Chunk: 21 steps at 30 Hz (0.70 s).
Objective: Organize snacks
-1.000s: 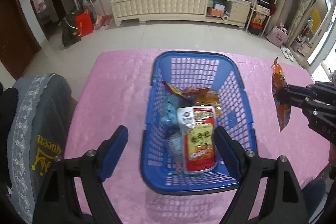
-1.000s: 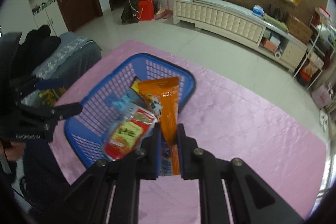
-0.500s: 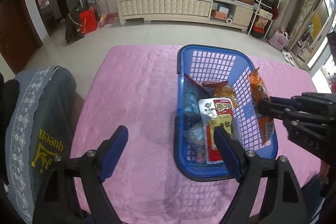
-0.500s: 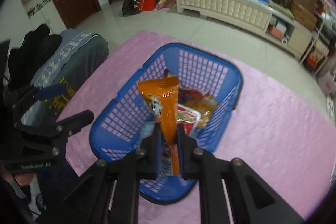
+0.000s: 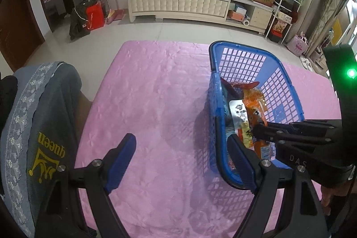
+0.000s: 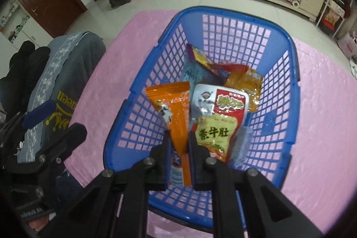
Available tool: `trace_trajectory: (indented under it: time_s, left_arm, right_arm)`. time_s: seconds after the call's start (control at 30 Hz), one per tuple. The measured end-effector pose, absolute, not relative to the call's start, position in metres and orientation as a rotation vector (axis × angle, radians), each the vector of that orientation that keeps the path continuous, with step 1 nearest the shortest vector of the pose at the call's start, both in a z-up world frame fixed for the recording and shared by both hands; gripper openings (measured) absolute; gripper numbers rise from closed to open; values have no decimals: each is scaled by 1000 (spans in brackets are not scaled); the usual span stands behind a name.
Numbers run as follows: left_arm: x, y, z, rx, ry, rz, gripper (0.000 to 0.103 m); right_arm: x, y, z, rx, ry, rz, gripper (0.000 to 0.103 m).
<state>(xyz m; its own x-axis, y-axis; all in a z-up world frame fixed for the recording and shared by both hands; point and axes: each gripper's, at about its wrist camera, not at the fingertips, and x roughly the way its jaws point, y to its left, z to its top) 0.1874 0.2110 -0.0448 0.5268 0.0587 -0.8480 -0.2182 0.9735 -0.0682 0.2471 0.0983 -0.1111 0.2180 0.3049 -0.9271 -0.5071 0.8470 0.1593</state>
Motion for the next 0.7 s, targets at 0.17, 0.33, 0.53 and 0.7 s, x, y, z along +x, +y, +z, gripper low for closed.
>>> trace_trajectory:
  time_s: [0.17,0.33,0.53,0.7]
  left_arm:
    - [189,218,-50,-197,1012,165,82]
    - [189,220,-49,-197,1013,172,82]
    - [181,224,-49,-197,997,187,82]
    - [170,219,-45,-179,970,181,82]
  right_arm:
    - [249,107,-118,-162,1265,558,17]
    - [248,110,-122,-141,1277,562,19]
    - [245,103,-115,-107,1237,590,71]
    - [237,89,-102,-132,1176,598,73]
